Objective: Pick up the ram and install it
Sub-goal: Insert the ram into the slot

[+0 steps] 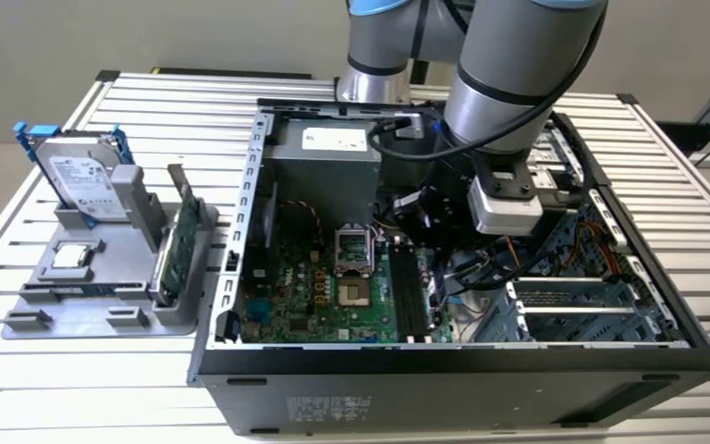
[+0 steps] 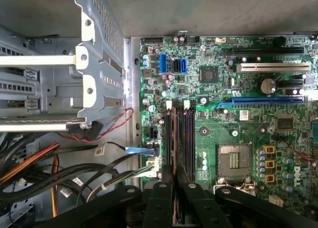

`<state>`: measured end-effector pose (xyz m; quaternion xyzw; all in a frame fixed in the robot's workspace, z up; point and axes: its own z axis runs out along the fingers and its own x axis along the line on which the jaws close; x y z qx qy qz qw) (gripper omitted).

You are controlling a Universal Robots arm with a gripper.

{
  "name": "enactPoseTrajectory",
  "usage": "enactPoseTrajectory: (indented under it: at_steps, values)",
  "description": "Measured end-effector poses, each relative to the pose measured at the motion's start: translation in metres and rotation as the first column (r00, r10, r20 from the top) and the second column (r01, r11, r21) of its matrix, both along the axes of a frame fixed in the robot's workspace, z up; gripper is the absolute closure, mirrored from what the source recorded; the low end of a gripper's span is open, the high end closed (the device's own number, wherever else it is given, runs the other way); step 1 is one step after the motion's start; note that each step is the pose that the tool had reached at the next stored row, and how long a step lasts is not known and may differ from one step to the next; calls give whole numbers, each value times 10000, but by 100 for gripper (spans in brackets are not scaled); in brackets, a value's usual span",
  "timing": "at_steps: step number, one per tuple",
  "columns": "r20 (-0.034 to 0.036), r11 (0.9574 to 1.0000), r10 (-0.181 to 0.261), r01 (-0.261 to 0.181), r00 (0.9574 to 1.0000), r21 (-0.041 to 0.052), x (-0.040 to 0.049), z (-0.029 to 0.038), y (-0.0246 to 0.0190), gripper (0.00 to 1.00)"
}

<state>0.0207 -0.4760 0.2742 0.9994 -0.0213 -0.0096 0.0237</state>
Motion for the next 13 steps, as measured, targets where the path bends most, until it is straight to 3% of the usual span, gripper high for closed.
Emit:
enactPoseTrajectory:
  at_steps: [13]
  values:
    - [0, 10000, -1, 1, 10000, 1, -1, -127, 20, 100]
